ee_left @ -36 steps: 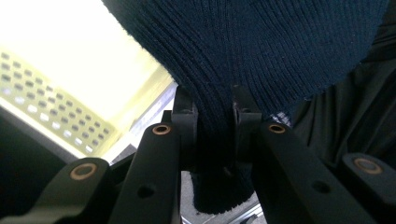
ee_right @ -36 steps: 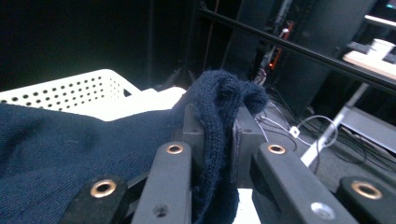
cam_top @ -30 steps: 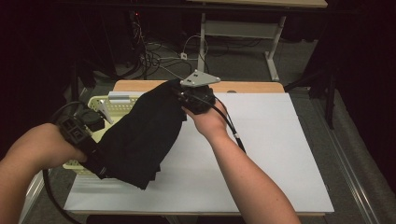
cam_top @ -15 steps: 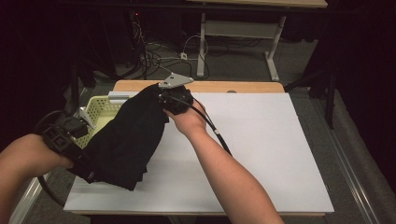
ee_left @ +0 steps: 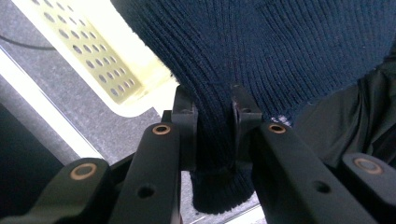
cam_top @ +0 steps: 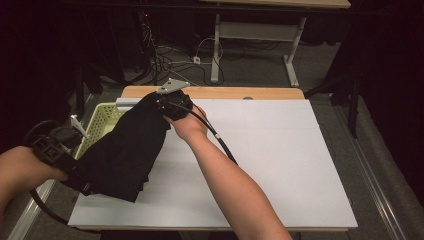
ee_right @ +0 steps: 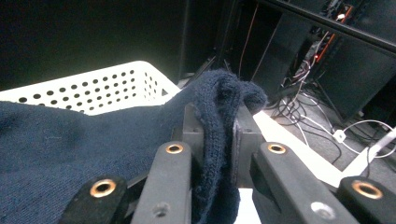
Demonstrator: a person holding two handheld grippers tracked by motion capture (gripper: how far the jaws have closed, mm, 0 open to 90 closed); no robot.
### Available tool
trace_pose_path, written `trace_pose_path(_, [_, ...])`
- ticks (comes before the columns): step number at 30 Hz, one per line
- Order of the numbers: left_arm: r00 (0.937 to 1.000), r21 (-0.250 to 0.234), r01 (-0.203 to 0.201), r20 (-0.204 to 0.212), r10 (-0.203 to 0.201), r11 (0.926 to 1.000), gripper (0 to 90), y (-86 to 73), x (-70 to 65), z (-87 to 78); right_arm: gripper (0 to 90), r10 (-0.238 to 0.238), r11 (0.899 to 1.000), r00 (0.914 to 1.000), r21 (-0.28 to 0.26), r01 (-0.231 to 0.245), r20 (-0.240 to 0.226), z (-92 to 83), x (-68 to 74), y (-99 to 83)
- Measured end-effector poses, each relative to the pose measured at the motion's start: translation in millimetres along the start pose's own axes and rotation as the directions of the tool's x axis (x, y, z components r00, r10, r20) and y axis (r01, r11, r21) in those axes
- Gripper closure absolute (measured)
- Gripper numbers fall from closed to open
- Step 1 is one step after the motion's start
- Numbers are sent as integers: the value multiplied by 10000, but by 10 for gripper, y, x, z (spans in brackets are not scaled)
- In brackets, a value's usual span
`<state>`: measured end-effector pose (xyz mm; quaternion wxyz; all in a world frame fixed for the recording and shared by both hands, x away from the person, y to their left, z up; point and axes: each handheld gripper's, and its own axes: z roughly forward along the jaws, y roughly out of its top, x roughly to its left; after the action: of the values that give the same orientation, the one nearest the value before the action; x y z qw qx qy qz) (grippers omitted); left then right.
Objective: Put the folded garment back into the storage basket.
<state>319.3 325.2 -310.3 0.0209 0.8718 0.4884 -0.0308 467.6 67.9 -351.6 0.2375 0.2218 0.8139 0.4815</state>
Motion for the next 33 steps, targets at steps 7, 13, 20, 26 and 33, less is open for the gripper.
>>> trace_pose_path(7, [9998, -238, 199, 66, -197, 9995, 749, -41, 63, -7, 812, 69, 9998, 10000, 165, -69, -13, 125, 2, -9])
trace_pose_path(13, [9995, -420, 324, 3, -324, 9986, 749, -95, 106, -69, 813, -124, 9999, 9999, 43, 123, 62, 167, 34, 95])
trace_pose_path(20, [9968, -781, 795, -52, -802, 9938, 749, -237, 206, -109, 814, -166, 9995, 9999, -285, 167, 28, 243, 98, 280])
trace_pose_path(26, [9946, -1044, 1033, -30, -1042, 9892, 748, -321, 295, -112, 815, -304, 9978, 9994, -602, 295, -140, 388, 138, 504])
trace_pose_path(33, [9914, -1424, 1290, -21, -1306, 9814, 747, -358, 365, -110, 815, -491, 9952, 9987, -857, 476, -158, 510, 153, 716])
